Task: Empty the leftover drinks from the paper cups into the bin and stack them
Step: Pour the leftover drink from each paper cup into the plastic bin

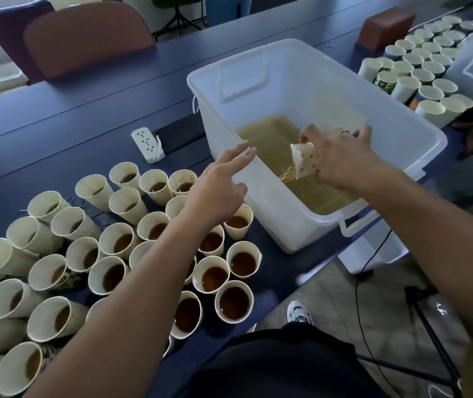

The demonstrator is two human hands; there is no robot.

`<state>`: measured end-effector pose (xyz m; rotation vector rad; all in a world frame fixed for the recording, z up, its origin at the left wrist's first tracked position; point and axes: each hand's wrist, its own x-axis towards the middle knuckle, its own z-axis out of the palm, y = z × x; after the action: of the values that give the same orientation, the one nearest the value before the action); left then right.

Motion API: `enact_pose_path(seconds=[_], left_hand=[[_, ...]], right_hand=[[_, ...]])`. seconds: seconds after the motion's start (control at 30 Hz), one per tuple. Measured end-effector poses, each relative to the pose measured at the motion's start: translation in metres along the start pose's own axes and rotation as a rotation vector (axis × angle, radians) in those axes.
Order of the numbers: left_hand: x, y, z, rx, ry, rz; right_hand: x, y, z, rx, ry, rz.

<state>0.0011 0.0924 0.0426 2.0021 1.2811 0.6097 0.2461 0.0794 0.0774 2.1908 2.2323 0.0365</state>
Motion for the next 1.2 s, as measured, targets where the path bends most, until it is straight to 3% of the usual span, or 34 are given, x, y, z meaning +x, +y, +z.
enact_pose_path(seconds=[0.2,0.37,0.43,0.57,0.7,0.83,1.0,1.2], left_hand=[[0.0,-0.002,0.001,-0.019,0.011,0.005],[-0.001,-0.003,0.003,-0.024,0.011,0.003],[0.0,-0.003,0.002,-0.02,0.008,0.003],[-0.001,-0.003,0.003,-0.018,0.001,0.008],[0.002,-0.008,0.006,-0.052,-0.003,0.013],[0.003,-0.013,0.01,-0.085,0.004,0.029],[0.0,-0.01,0.01,-0.094,0.041,0.02],[-0.001,-0.008,0.012,-0.097,0.054,0.03]], right_hand=[[-0.003,-0.006,-0.004,-0.179,0.076,-0.047],[-0.01,-0.003,-0.012,-0.064,0.037,0.066],[-0.018,-0.005,-0.021,0.112,0.065,0.143],[-0.052,-0.024,-0.047,0.76,0.145,0.213],[-0.086,-0.045,-0.054,1.164,-0.032,0.138],[-0.116,-0.06,-0.041,1.378,-0.173,-0.005],[-0.148,-0.068,-0.001,1.261,-0.316,-0.061],[-0.161,-0.066,0.087,1.015,-0.225,0.034]])
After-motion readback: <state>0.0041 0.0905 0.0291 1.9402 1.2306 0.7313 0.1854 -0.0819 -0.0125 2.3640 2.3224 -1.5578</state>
